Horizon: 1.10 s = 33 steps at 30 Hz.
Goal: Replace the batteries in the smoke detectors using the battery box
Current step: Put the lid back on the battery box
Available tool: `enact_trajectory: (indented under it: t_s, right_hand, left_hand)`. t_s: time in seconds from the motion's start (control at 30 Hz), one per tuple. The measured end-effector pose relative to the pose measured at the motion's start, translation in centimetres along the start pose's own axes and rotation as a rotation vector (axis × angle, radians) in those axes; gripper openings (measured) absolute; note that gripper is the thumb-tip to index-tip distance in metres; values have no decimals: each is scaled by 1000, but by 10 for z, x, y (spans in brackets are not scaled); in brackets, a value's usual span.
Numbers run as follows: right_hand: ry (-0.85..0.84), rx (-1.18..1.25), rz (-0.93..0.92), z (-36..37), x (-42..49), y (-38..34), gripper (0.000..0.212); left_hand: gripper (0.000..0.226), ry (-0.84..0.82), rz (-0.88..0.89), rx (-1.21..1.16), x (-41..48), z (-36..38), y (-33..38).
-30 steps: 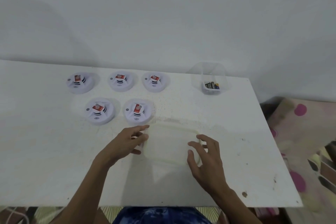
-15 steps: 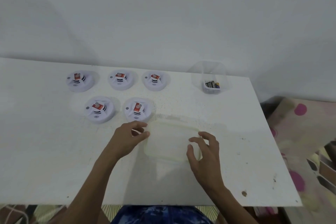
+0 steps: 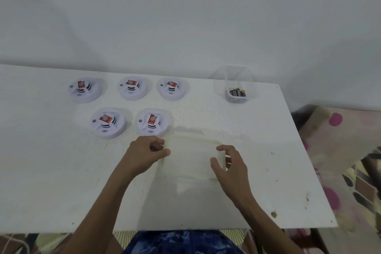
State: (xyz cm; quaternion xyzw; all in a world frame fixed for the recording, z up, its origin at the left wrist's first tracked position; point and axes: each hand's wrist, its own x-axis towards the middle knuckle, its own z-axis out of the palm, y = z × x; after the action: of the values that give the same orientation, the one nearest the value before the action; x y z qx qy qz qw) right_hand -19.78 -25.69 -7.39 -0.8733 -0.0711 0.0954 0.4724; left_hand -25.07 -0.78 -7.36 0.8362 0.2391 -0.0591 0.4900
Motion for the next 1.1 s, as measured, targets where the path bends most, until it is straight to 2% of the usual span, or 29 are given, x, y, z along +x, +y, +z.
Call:
enact_trajectory:
  t_s: [0.1,0.2,0.27,0.33,0.43,0.53,0.6,0.67,0.77,0.87,1.0,1.1]
  right_hand:
    - [-72,-74,-43,-5,6,-2,42]
    - [-181,-212,-151,-10,15,-11,60]
    - [-255,-278,-243,-12,23,-18,61]
    - [-301,-337,-326,-12,30,-21,54]
    - [-281,-429,-369,-10,38,-22,47]
    - [-177,-493,-336,-12,40,-20,43]
    - [-130,-505,-256,-16,40,-21,40]
    - [-168,-471,-145,-20,39,-23,37]
    - [-231,-347,-8,-20,33,-24,35]
    - [-190,-314,32,-14,28,-22,35]
    - [-150,-242,96,-7,25,-22,33]
    - [-154,-166,128,-4,23,-23,23]
  left_hand:
    - [59,-39,16,18,-5,4,8]
    - [111,-151,72,109,-16,11,17]
    - [132,-211,132,254,-21,15,17]
    - [136,-225,171,375,-22,18,13]
    - [128,-169,225,416,-20,19,12]
    - [108,-44,267,394,-16,18,10]
    - [83,79,263,379,-13,19,8]
    - [52,168,260,322,-12,22,9]
    - [23,198,174,130,-11,27,12]
    - [22,151,91,-37,-12,27,15]
    - [34,81,15,-98,-14,27,18]
    - [35,80,-1,-121,-14,27,18]
